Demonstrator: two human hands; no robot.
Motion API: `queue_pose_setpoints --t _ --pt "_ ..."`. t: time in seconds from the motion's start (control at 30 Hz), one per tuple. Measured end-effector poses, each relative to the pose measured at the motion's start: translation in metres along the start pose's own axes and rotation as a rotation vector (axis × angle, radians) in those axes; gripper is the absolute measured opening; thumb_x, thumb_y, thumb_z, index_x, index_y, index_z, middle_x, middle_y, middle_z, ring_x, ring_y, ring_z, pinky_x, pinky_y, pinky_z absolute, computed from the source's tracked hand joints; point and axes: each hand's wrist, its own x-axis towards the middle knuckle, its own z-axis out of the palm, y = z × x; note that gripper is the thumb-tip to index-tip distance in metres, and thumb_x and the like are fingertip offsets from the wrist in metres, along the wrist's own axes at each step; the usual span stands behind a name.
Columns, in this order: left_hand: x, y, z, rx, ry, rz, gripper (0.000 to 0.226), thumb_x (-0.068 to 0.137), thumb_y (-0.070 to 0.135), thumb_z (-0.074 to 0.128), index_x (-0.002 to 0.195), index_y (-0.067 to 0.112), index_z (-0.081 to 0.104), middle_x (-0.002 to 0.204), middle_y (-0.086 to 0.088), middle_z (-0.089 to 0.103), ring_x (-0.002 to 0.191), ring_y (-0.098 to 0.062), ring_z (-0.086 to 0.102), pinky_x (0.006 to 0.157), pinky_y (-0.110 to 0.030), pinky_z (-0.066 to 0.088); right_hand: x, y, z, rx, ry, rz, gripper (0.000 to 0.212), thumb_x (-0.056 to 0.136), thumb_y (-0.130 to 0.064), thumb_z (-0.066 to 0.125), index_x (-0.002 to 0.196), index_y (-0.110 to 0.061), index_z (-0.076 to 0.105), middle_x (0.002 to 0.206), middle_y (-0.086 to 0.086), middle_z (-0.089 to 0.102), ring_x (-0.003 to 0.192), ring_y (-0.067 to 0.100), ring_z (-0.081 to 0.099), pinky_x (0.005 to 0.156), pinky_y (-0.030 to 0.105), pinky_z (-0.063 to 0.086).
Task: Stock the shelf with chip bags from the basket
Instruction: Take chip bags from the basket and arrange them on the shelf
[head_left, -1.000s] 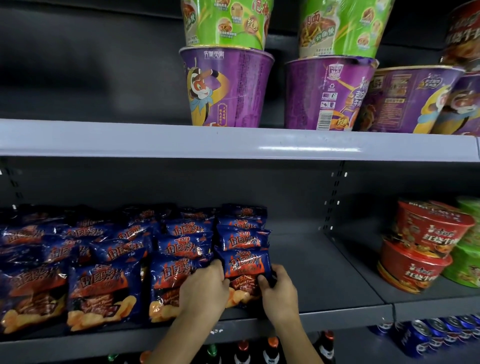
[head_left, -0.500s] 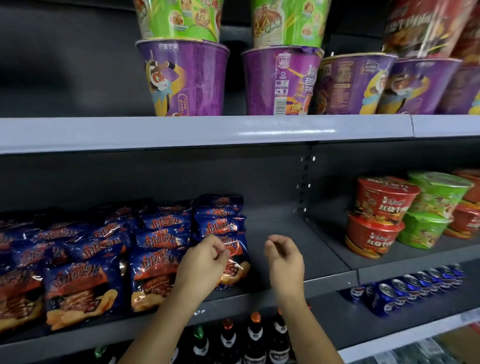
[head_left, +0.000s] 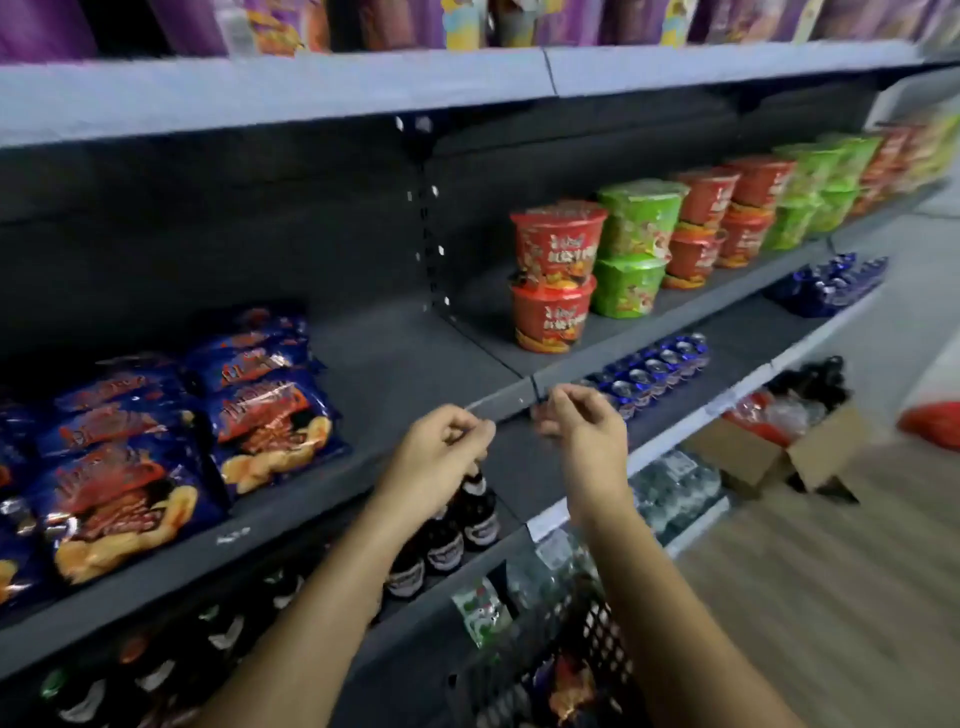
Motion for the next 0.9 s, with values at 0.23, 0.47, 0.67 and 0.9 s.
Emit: queue_pose_setpoints --t 0.23,0.47,0.67,0.9 --pt "-0.027 -0.063 0.111 0.039 -0.297 -0.157 0.017 0.097 0.027 0.061 0.087 0.014 0.064 0.082 -0.003 0.069 0.068 -0.01 0.063 0.067 -0.028 0.047 -0.033 0.072 -0.127 -0.061 0.283 0.241 0.02 0.099 -0.018 0.06 0.079 -0.017 0.064 0.07 0.001 0.069 0.067 0.018 0.065 0.058 0.024 0.045" --pt "-0.05 -0.151 0.184 0.169 -0.52 -0.392 0.016 0.098 0.029 0.058 0.093 0.016 0.065 0.089 0.0 0.07 0.081 -0.014 0.065 0.072 -0.029 0.047 -0.084 0.171 -0.213 0.001 0.513 0.545 0.015 0.102 -0.014 0.055 0.093 -0.009 0.067 0.076 0.007 0.064 0.065 0.018 0.056 0.065 0.03 0.046" --pt "-0.057 -0.247 0.251 0.234 -0.707 -0.567 0.02 0.1 0.024 0.057 0.104 0.006 0.064 0.097 -0.01 0.069 0.077 -0.014 0.062 0.072 -0.029 0.048 -0.123 0.262 -0.255 0.028 0.693 0.749 0.016 0.103 -0.011 0.053 0.095 -0.008 0.066 0.066 -0.001 0.063 0.06 0.012 0.054 0.062 0.027 0.046" --pt "-0.072 -0.37 0.322 0.244 -0.807 -0.838 0.017 0.099 0.031 0.059 0.088 0.019 0.059 0.1 -0.012 0.065 0.089 -0.024 0.061 0.075 -0.035 0.048 -0.153 0.383 -0.27 0.18 0.814 0.956 0.017 0.103 -0.008 0.051 0.088 -0.011 0.06 0.066 -0.003 0.052 0.059 0.01 0.045 0.06 0.024 0.042"
